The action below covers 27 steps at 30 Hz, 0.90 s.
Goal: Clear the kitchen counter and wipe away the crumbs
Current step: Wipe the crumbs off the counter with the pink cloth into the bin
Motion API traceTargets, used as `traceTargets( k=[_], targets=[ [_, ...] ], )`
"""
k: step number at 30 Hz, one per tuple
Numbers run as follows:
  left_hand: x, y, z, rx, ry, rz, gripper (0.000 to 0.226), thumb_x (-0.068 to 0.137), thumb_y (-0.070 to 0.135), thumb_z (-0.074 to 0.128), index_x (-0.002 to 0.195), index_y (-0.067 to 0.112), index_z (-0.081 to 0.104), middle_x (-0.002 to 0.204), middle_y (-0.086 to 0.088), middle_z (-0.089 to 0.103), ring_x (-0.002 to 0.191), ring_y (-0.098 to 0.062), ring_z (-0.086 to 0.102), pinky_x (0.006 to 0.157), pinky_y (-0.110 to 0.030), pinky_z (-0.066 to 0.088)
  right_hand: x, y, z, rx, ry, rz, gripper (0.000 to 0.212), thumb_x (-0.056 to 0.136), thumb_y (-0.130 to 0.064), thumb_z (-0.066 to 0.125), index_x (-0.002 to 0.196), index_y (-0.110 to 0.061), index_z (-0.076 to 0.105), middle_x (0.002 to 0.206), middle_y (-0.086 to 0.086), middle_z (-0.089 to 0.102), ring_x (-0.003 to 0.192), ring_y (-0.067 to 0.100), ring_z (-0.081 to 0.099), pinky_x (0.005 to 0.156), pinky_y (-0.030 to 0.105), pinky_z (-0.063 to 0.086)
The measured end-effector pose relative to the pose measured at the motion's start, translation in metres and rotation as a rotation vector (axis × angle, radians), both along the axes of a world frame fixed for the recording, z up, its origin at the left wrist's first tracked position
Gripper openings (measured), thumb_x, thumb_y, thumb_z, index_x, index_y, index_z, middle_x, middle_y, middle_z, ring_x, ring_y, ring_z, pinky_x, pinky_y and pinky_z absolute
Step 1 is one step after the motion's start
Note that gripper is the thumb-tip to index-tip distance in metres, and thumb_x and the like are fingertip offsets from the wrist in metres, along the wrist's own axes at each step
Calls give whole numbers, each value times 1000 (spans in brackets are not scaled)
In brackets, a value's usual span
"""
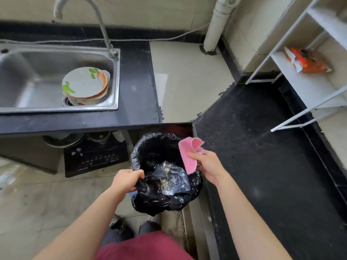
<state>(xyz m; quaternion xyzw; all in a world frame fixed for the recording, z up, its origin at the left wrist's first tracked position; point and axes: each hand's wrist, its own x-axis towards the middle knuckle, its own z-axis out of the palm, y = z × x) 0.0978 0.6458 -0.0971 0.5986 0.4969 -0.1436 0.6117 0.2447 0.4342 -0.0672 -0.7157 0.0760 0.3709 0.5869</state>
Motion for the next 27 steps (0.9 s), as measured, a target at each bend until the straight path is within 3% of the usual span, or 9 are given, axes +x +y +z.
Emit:
traceTargets(
  k=[2,4,7,10,13,18,24,27],
  targets=[
    [-20,11,5,-32,-14,49,16,64,14,62,76,13,52,74,-7,49,68,-20,49,69,-31,46,-16,16,-8,-192,-32,76,4,77,-4,72,81,-6,72,68,2,66,67,18,60,60,22,46],
    [-40,24,9,-46,-28,90,15,64,12,62,76,12,52,75,-8,49,69,-20,50,69,-32,49,-33,29,-17,-455,-206,126,20,74,-6,73,58,-4,62,53,1,48,59,17,45,49,25,32],
    [-84,55,16,-37,-43,167,14,66,11,61,77,11,52,75,-9,50,69,-21,51,70,-33,51,-66,69,-20,-385,-230,136,28,71,-11,77,56,0,56,59,6,42,61,15,37,57,27,26],
    [-133,84,17,-11,-56,257,12,68,10,62,75,9,53,75,-10,51,68,-23,54,70,-34,53,-100,117,-16,-447,-350,231,32,68,-15,77,50,-5,53,50,0,38,50,12,33,41,22,23],
    [-200,119,14,-5,-91,371,10,69,9,63,65,9,55,72,-9,55,67,-22,57,65,-30,54,-153,178,-16,-472,-400,354,33,69,-14,75,52,-12,47,53,2,44,50,14,39,50,27,31],
    [-326,191,13,1,-101,581,9,70,7,63,65,11,56,70,-9,56,62,-20,58,50,-22,51,-263,284,-20,-332,-347,505,14,75,-12,74,74,-2,64,71,10,54,66,17,47,61,29,34],
    [-462,280,22,99,-66,824,14,65,11,65,58,12,53,63,-8,51,65,-23,54,71,-39,55,-383,418,-17,-272,-352,705,15,72,-10,73,69,-1,62,68,10,52,65,18,46,60,31,33],
    [-513,312,24,126,-30,962,16,64,15,66,55,12,53,57,-5,49,61,-23,51,68,-38,55,-435,481,-14,-242,-370,783,15,69,-7,70,64,-7,56,65,8,48,63,17,43,59,30,33]
  ],
)
